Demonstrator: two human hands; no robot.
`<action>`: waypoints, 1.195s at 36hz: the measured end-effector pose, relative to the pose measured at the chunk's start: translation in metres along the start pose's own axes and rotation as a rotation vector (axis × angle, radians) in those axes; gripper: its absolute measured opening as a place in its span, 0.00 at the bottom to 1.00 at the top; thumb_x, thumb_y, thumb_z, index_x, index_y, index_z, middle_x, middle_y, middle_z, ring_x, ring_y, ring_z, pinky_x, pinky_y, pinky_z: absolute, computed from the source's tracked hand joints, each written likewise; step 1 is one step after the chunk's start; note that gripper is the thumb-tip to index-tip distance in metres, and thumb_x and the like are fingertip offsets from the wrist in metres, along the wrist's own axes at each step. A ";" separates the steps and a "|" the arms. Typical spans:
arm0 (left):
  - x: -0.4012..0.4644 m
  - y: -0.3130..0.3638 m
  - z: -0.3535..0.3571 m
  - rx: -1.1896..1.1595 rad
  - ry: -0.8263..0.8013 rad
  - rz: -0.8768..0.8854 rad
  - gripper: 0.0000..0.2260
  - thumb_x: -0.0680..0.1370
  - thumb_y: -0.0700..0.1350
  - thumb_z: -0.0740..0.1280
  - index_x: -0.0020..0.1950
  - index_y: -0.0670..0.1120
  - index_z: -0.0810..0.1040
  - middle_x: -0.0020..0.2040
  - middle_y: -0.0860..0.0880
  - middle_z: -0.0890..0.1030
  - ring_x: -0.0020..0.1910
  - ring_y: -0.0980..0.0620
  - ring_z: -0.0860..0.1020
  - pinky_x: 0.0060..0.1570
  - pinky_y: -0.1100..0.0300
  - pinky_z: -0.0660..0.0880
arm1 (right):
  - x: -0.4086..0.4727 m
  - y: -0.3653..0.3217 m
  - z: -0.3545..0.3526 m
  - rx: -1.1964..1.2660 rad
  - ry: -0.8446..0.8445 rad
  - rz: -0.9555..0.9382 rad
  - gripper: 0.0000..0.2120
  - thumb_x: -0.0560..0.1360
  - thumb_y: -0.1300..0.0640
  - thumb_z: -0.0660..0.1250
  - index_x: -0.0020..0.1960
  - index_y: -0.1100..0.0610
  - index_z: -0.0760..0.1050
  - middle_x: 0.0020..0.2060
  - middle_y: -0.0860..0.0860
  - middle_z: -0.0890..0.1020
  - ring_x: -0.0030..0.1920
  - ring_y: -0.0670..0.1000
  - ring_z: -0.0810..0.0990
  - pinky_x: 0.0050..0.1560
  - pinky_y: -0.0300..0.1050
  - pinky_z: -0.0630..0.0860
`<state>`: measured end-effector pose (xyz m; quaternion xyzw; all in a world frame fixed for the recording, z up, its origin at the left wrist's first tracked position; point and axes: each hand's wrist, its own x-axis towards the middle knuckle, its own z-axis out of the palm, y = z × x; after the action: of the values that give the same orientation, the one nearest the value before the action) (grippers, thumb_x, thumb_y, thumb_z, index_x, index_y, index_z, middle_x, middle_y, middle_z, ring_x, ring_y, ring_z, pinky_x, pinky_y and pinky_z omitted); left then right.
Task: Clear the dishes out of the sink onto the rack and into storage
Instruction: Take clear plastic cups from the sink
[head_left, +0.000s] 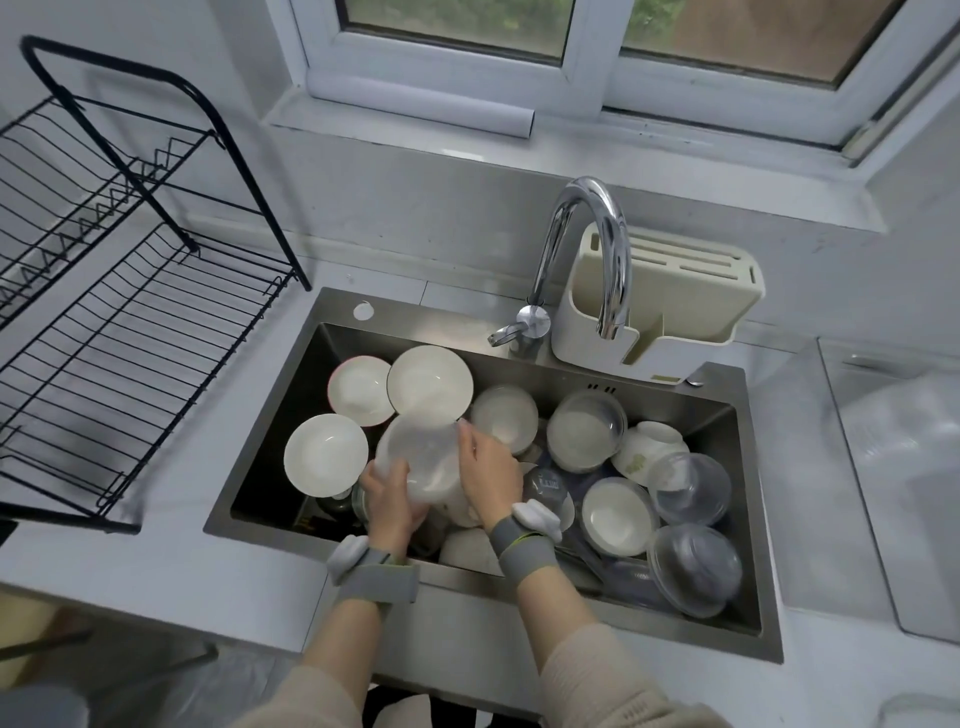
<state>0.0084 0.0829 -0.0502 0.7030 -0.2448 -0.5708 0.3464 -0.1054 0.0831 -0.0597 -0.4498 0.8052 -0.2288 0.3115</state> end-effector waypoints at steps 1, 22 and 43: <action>0.003 -0.002 -0.002 0.011 0.012 0.023 0.24 0.80 0.41 0.62 0.74 0.44 0.59 0.64 0.48 0.66 0.57 0.49 0.66 0.49 0.58 0.77 | 0.003 0.003 -0.002 0.081 0.016 0.024 0.22 0.82 0.42 0.49 0.56 0.52 0.77 0.50 0.59 0.80 0.52 0.63 0.77 0.53 0.54 0.74; 0.021 0.000 0.000 0.082 -0.048 0.111 0.22 0.81 0.40 0.62 0.74 0.39 0.61 0.70 0.42 0.67 0.54 0.52 0.69 0.38 0.68 0.74 | 0.062 0.064 -0.019 0.116 -0.065 0.384 0.21 0.79 0.59 0.59 0.71 0.59 0.70 0.69 0.60 0.72 0.68 0.61 0.70 0.67 0.49 0.67; 0.015 0.000 0.009 0.012 0.009 0.042 0.25 0.79 0.47 0.64 0.74 0.48 0.61 0.62 0.48 0.70 0.56 0.50 0.69 0.32 0.68 0.68 | 0.034 0.072 -0.043 0.166 0.332 0.513 0.07 0.75 0.65 0.61 0.50 0.61 0.77 0.47 0.61 0.81 0.46 0.63 0.78 0.45 0.49 0.73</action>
<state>0.0026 0.0704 -0.0606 0.7024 -0.2615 -0.5588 0.3549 -0.1913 0.0933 -0.0865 -0.1614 0.9109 -0.2779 0.2588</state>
